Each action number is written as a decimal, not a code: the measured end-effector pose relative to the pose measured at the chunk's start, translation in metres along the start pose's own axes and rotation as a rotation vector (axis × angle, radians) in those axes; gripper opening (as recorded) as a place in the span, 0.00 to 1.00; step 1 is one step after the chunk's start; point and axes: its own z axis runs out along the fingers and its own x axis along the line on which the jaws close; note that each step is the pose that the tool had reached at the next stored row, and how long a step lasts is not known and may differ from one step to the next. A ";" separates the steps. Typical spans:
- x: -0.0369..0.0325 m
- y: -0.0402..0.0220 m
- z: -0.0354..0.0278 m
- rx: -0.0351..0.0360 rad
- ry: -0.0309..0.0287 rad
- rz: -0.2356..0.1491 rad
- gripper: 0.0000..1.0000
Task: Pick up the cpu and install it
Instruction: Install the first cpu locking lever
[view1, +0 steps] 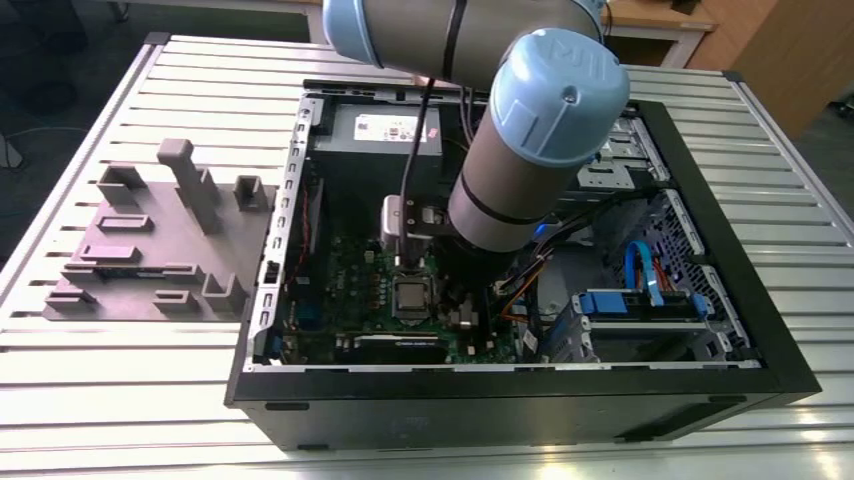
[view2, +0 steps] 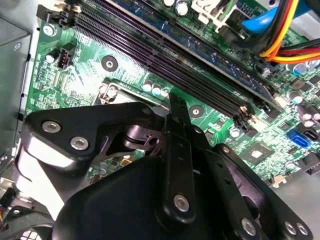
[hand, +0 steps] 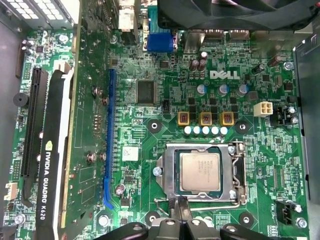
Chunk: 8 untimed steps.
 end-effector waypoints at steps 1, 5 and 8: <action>0.0000 0.0000 0.0001 0.0000 -0.0001 0.000 0.11; -0.0003 0.0005 -0.0029 0.0001 -0.0042 -0.001 0.11; -0.0005 0.0019 -0.0137 0.0000 -0.0045 -0.001 0.11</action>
